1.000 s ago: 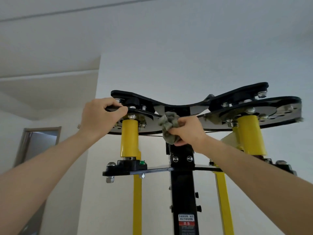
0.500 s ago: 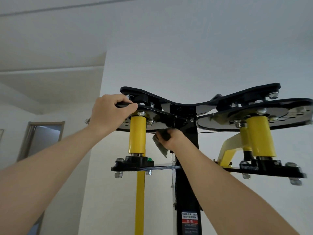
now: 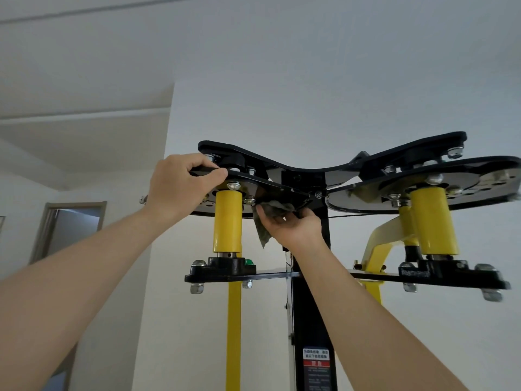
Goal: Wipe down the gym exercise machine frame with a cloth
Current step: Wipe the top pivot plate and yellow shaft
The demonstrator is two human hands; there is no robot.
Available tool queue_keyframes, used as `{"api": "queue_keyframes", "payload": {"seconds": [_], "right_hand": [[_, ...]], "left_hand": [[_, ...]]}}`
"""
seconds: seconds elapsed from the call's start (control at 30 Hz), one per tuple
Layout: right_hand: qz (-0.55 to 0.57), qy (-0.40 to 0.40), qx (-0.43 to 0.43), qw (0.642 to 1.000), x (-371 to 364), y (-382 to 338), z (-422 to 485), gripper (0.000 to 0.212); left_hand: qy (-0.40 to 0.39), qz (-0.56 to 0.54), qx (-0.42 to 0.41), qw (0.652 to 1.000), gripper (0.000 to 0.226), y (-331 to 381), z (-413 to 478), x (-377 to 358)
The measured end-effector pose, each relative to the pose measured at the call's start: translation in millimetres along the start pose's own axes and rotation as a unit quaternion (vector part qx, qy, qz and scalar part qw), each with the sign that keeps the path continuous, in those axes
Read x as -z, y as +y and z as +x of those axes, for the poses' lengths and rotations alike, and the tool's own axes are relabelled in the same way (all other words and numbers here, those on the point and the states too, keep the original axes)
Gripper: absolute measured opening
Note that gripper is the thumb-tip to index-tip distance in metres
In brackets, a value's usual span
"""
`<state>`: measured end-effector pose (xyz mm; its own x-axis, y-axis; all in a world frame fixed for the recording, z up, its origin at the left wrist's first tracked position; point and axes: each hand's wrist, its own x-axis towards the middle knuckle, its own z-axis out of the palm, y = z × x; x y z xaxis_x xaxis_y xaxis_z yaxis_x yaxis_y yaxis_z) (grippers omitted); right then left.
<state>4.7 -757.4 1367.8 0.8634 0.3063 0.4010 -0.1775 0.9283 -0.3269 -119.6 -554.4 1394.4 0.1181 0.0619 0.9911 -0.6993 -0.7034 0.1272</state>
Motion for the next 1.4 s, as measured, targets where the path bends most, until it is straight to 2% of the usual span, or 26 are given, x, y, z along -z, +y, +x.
{"api": "queue_keyframes", "payload": {"seconds": [0.17,0.3,0.4,0.63,0.83,1.03,1.17,1.27,1.4], "right_hand": [[0.017,-0.017,0.000,1.000,4.7,-1.9,5.6,0.068],[-0.025,-0.007,-0.018,0.999,1.0,9.2,21.8,0.082],[-0.061,0.002,-0.010,0.998,-3.2,13.6,21.9,0.083],[-0.026,-0.032,-0.007,0.999,-2.9,-4.2,-7.3,0.079],[-0.032,-0.057,-0.003,0.998,-14.5,-21.1,-44.9,0.075],[-0.125,-0.040,0.043,0.990,-29.0,-13.8,-76.1,0.042],[-0.233,0.000,0.105,0.967,-39.1,-16.2,-89.5,0.030],[-0.314,0.030,0.170,0.934,-44.0,-26.3,-91.8,0.007],[-0.451,0.024,0.228,0.863,-53.4,-42.3,-87.1,0.020]], "left_hand": [[-0.004,0.015,0.006,1.000,0.010,2.4,-1.1,0.3],[-0.014,0.012,0.008,1.000,0.011,2.6,-0.9,1.7],[-0.020,0.013,0.005,1.000,0.010,3.6,-0.6,2.0],[-0.012,0.011,0.007,1.000,0.010,5.3,-1.9,1.5],[0.012,0.027,0.009,1.000,0.025,8.2,-3.8,-1.6],[0.018,0.030,-0.001,0.999,0.024,11.4,-5.9,-2.5],[0.019,0.032,-0.004,0.999,0.025,9.9,-5.2,-2.3],[0.020,0.031,-0.012,0.999,0.027,8.5,-3.8,-2.5],[0.030,0.028,-0.014,0.999,0.028,3.2,-2.2,-4.2]]}}
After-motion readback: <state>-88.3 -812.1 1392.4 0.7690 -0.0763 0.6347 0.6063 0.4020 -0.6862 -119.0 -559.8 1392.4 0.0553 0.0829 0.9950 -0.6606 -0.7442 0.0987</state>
